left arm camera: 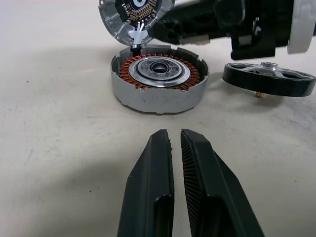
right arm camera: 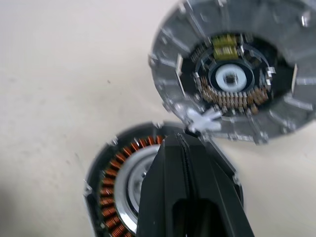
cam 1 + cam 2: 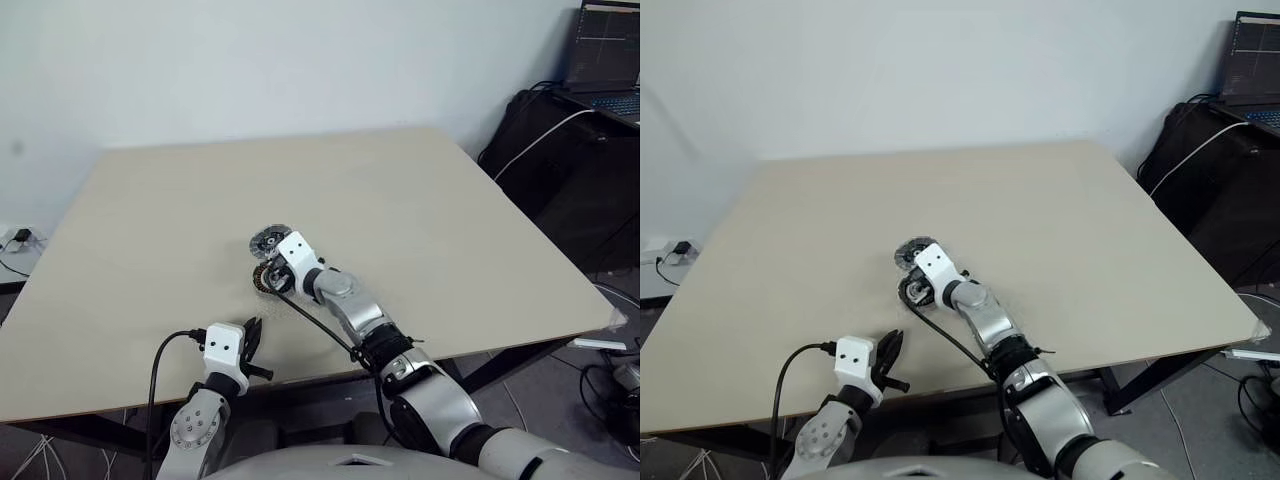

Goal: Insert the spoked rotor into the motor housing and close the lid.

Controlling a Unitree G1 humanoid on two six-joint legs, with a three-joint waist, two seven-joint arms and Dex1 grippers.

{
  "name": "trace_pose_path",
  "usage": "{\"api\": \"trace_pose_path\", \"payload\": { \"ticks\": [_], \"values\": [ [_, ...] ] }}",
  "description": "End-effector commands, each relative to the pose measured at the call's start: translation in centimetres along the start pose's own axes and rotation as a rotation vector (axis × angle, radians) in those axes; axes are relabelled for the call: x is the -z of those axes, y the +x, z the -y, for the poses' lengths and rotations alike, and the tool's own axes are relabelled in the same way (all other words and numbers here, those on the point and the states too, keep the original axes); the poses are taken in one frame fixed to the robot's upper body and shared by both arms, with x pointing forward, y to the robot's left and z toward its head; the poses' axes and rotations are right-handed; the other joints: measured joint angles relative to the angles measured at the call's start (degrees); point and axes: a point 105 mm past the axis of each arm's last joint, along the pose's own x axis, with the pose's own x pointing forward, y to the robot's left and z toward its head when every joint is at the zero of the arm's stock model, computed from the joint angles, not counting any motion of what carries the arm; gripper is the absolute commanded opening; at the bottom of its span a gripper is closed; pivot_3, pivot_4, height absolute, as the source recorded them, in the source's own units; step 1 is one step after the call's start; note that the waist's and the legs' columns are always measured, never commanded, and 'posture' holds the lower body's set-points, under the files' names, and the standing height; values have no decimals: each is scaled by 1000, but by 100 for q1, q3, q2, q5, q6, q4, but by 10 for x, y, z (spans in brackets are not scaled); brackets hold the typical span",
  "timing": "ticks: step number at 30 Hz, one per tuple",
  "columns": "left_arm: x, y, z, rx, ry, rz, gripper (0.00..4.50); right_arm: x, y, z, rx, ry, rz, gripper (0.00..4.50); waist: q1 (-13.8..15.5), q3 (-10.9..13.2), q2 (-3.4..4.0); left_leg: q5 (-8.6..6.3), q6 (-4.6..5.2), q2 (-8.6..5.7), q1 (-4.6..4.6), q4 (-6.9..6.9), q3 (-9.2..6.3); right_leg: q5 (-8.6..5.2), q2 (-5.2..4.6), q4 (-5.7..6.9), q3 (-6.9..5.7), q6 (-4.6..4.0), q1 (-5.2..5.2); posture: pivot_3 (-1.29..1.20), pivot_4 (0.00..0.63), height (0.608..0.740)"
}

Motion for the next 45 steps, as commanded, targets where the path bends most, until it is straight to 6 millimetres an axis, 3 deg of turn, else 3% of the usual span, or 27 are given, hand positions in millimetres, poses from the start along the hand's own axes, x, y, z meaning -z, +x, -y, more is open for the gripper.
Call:
{"api": "trace_pose_path", "payload": {
  "ticks": [1, 7, 18, 22, 26, 31, 33, 36, 45],
  "values": [
    [-16, 3, 1, 8, 9, 57, 438, -4, 5, -2, 5, -31, -2, 0, 0, 0, 0, 0, 0, 0, 0, 0, 0, 0, 0, 1, 0, -1, 0, 0, 0, 740],
    [-16, -1, -2, -13, 7, 57, 438, 33, 5, 2, 37, -79, -152, 0, -3, -7, 2, 1, -4, -1, 2, -1, 1, -3, -2, 3, 1, -5, -1, 0, 0, 740],
    [-14, 3, 2, 8, 2, 51, 438, -22, 2, -8, -50, 1, 68, 0, -1, 12, -6, 13, -12, 4, 10, 7, -7, -17, 9, 35, -2, -3, -4, 0, 0, 740],
    [-15, 4, 3, 17, 4, 50, 438, -26, 2, -10, -51, 4, 77, 0, 2, 12, -11, 12, -11, 3, 8, 1, -8, -13, 10, 32, -2, -14, -6, 0, 0, 740],
    [-15, 4, 3, 18, 6, 50, 438, -8, 5, -3, -11, 7, 7, 0, 2, 18, -16, 12, -12, 3, 7, -2, -9, -15, 9, 31, -3, -17, -7, 0, 0, 740],
    [-15, 2, 2, 10, 4, 49, 438, 41, 0, 14, 65, -11, -178, 0, -1, 17, -9, 12, -13, 2, 8, 0, -8, -15, 4, 33, -3, -19, -7, 0, 0, 740],
    [-14, 2, 1, 6, 1, 48, 438, 48, -3, 14, 57, -10, -194, 0, 7, 5, -13, 12, -13, 3, 10, 0, -9, -15, 2, 33, -4, -19, -3, 0, 0, 740],
    [-13, 1, 1, 6, 0, 45, 438, 37, -2, 12, 46, 7, -145, 0, 8, 4, -14, 12, -13, 2, 12, 2, -11, -18, -4, 33, -5, -17, 1, 0, 0, 740],
    [-13, 3, 3, 20, 2, 41, 438, -20, 2, -6, -27, 14, 72, 0, -2, 23, -15, 12, -13, 4, 6, 0, -11, -14, 7, 34, -3, -17, -10, 0, 0, 740]
  ]
}}
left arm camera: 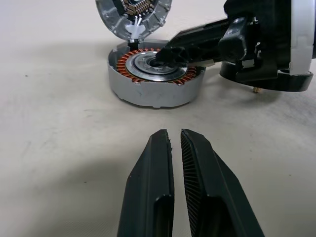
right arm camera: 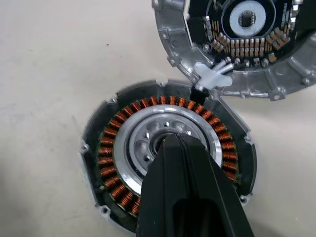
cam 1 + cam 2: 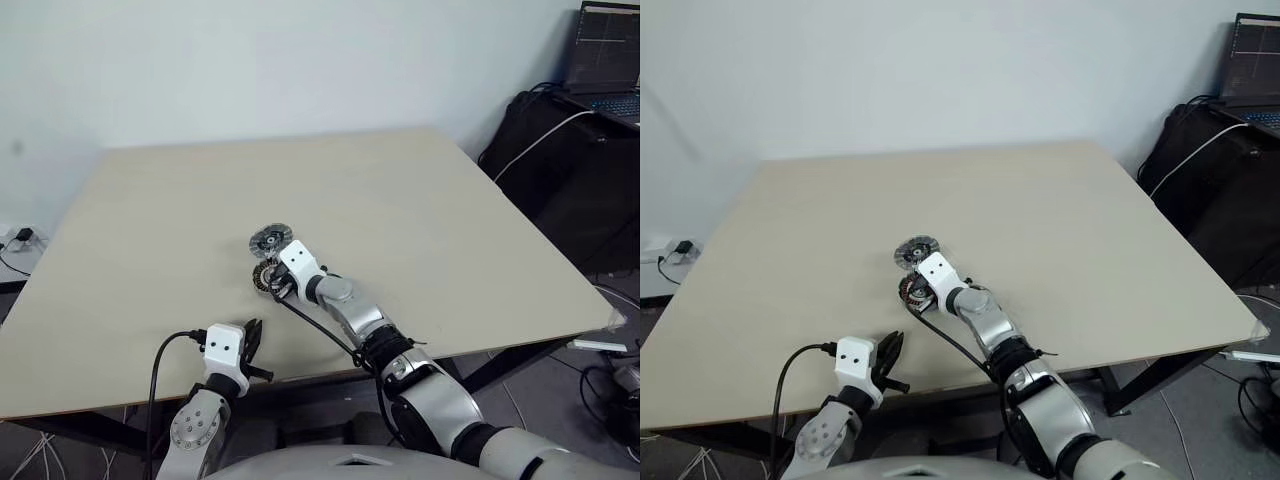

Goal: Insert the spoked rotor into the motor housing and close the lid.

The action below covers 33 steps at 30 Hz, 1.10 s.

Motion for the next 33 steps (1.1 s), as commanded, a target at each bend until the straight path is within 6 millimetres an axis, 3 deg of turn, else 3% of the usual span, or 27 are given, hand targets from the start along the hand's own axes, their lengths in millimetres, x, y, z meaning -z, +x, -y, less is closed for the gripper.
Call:
{"api": "trace_pose_path", "payload": {
  "ticks": [1, 4, 11, 13, 25, 28, 31, 33],
  "values": [
    [-14, 3, 3, 17, 5, 54, 438, -38, 1, -4, -9, 3, 127, 0, 4, 0, -1, 0, 0, 0, -1, -2, 0, 0, 0, -1, 0, 1, -2, 0, 0, 740],
    [-14, 3, 3, 16, 6, 53, 438, -28, 3, -1, 11, -5, 88, 0, 14, 2, -2, -2, -2, -1, -2, -7, -2, -1, -1, -4, -2, 2, -2, 0, 0, 740],
    [-14, 1, 2, 4, 3, 52, 438, 24, -1, 21, 116, -9, -110, 0, 8, 3, 1, -3, -4, -2, 0, -6, -3, -4, -24, -2, -2, -4, 0, 0, 0, 740],
    [-14, 1, 2, 4, 2, 51, 438, 29, -3, 22, 116, -4, -123, 0, 14, -2, 2, -3, -4, -1, 1, -6, -6, -6, -24, -2, -7, -6, 3, 0, 0, 740],
    [-12, 4, 7, 26, -4, 44, 438, -37, -9, 5, 60, 16, 58, 0, 10, 11, -1, -2, -3, 0, -6, -4, -6, -6, -20, -3, -6, -4, -4, 0, 0, 740],
    [-11, 4, 8, 29, -7, 43, 417, -44, -12, 0, 52, -5, 61, 557, 12, 11, -1, -2, -3, 0, -7, -7, -6, -7, -19, -4, -7, -4, -5, 0, 0, 740],
    [-11, 4, 8, 28, -9, 43, 417, -43, -13, 0, 61, -33, 40, 1524, 12, 13, -2, -2, -3, -1, -6, -6, -6, -8, -20, -5, -7, -2, -4, 0, 0, 740],
    [-11, 4, 8, 26, -10, 42, 417, -40, -13, -2, 53, -38, 16, 1524, 15, 13, -4, -2, -3, -1, -6, -6, -6, -11, -20, -5, -8, 2, -4, 0, 0, 740]
  ]
}}
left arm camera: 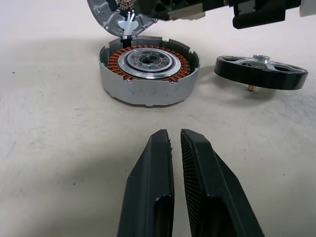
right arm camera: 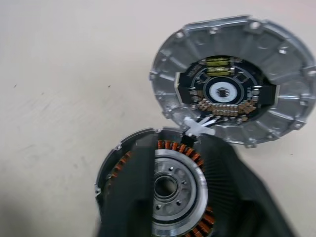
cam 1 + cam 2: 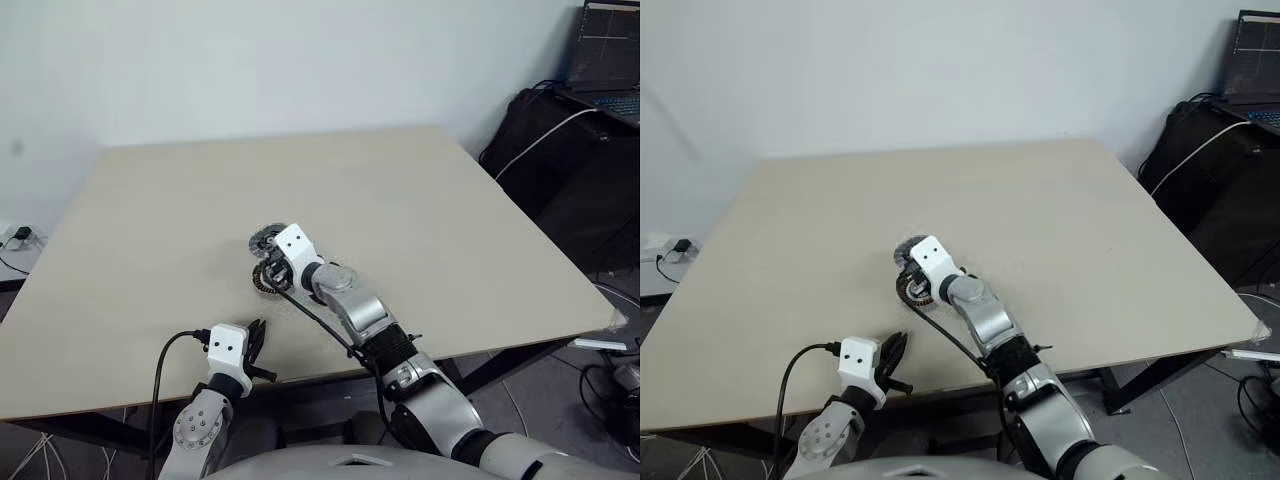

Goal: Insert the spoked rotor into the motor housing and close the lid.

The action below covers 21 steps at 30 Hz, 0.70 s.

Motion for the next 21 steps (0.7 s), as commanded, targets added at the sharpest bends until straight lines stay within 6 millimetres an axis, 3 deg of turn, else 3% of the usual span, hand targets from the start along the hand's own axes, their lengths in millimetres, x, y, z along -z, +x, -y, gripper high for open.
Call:
{"api": "trace_pose_path", "payload": {
  "ticks": [1, 12, 21],
  "values": [
    [-12, 3, 3, 11, 0, 46, 417, -10, -3, -2, -8, -28, 8, 1524, -1, 1, -1, 0, 0, 0, 0, 0, 0, 0, -1, 0, 0, 0, 0, 0, 0, 740],
    [-11, 5, 3, 5, -5, 48, 417, 0, 1, -3, 9, -115, -69, 1524, -4, 8, -6, 0, 0, 1, 0, -1, 0, -3, -1, 0, 0, 4, -1, 0, 0, 740],
    [-11, 4, 1, -4, -5, 53, 417, 14, 3, 9, 32, -162, -121, 1524, -6, 18, -14, 0, 0, 0, -1, -1, 0, 3, 0, -2, 0, -7, -1, 0, 0, 740]
  ]
}}
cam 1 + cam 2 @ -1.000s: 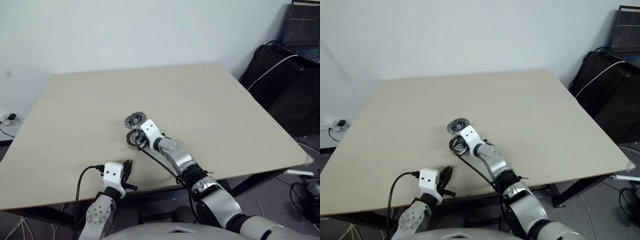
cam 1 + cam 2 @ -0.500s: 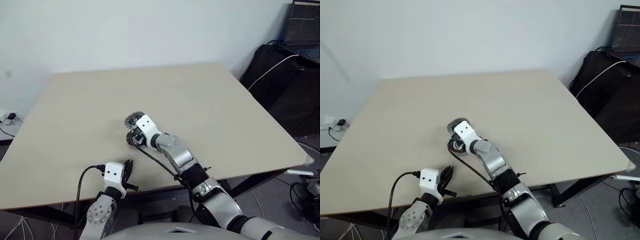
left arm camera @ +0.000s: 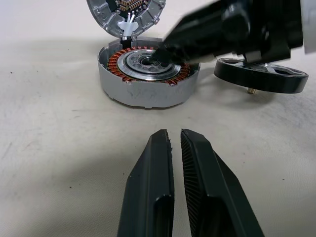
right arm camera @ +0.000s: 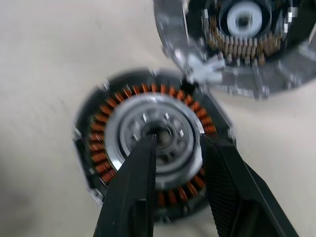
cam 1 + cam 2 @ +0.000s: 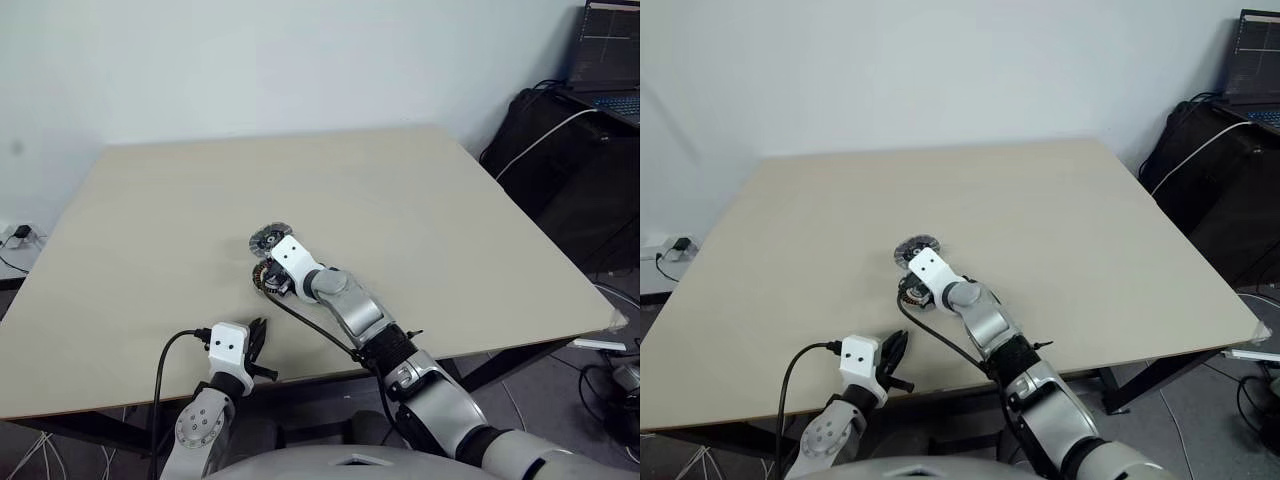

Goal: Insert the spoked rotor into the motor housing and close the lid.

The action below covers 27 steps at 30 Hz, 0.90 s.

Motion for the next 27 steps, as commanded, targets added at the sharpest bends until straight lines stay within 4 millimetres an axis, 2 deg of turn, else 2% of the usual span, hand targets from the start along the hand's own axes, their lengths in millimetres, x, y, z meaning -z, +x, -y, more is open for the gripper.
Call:
{"api": "trace_pose_path", "payload": {
  "ticks": [1, 15, 22, 27],
  "values": [
    [-10, 3, 0, -2, 2, 46, 417, -12, 0, 6, 17, -51, 32, 1524, -1, 0, 0, 0, 0, 0, 0, 0, 0, 0, 0, 0, 0, 0, 0, 0, 0, 740],
    [-10, 3, 0, 10, 12, 41, 417, -8, 2, 13, 40, -69, 31, 1524, 1, 0, 0, 0, 0, -1, 0, 0, 0, -1, 6, 0, -1, 2, 1, 0, 0, 740],
    [-9, 2, 2, 17, 9, 35, 417, -33, -5, 11, 42, -86, 156, 1524, -1, 4, 1, 0, 0, 0, 0, 0, 0, -1, 6, 0, 0, 2, 0, 0, 0, 740],
    [-9, 3, 2, 22, 10, 34, 417, -37, -5, 1, 0, -94, 166, 1524, 0, 5, 0, 0, 0, 0, 0, 0, 0, -2, 7, 0, -1, 4, 0, 0, 0, 740]
  ]
}}
